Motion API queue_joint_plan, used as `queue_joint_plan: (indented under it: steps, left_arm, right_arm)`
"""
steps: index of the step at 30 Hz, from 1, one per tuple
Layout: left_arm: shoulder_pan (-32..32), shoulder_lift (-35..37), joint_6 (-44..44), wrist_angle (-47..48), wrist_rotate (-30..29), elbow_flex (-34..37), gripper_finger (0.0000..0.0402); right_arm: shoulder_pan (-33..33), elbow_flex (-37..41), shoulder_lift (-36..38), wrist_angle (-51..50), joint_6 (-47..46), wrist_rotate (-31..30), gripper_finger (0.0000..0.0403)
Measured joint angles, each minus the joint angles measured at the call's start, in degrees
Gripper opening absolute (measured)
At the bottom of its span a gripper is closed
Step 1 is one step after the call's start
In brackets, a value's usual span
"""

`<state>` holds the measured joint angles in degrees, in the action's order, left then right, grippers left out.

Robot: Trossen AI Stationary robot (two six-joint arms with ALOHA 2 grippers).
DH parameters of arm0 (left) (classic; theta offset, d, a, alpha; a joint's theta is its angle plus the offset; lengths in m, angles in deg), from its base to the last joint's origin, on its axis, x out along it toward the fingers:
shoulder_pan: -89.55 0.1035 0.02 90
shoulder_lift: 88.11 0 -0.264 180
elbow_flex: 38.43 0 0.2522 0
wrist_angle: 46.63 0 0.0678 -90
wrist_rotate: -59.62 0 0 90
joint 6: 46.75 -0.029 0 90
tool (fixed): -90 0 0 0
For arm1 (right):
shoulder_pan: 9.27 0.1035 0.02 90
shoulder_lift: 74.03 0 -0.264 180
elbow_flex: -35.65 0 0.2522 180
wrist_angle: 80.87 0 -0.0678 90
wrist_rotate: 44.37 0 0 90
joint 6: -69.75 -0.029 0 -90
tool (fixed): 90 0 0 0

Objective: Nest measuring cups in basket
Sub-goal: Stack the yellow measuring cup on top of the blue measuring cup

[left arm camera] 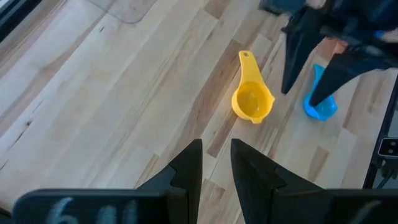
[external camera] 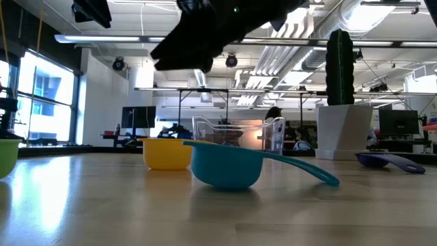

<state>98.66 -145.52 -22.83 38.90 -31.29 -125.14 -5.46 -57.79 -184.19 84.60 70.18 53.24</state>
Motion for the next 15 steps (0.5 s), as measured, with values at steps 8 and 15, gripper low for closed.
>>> queue_joint_plan:
  steps: [8, 15]
  left_arm:
    - [0.0, 0.0, 0.0, 0.0, -1.5, 0.0, 0.0076]
    - [0.0, 0.0, 0.0, 0.0, -2.7, 0.0, 0.0076]
  right_arm:
    - [0.0, 0.0, -3.4, -1.5, 3.6, 1.2, 0.0177]
    - [1.1, 0.0, -6.7, -5.1, 7.6, 2.4, 0.0177]
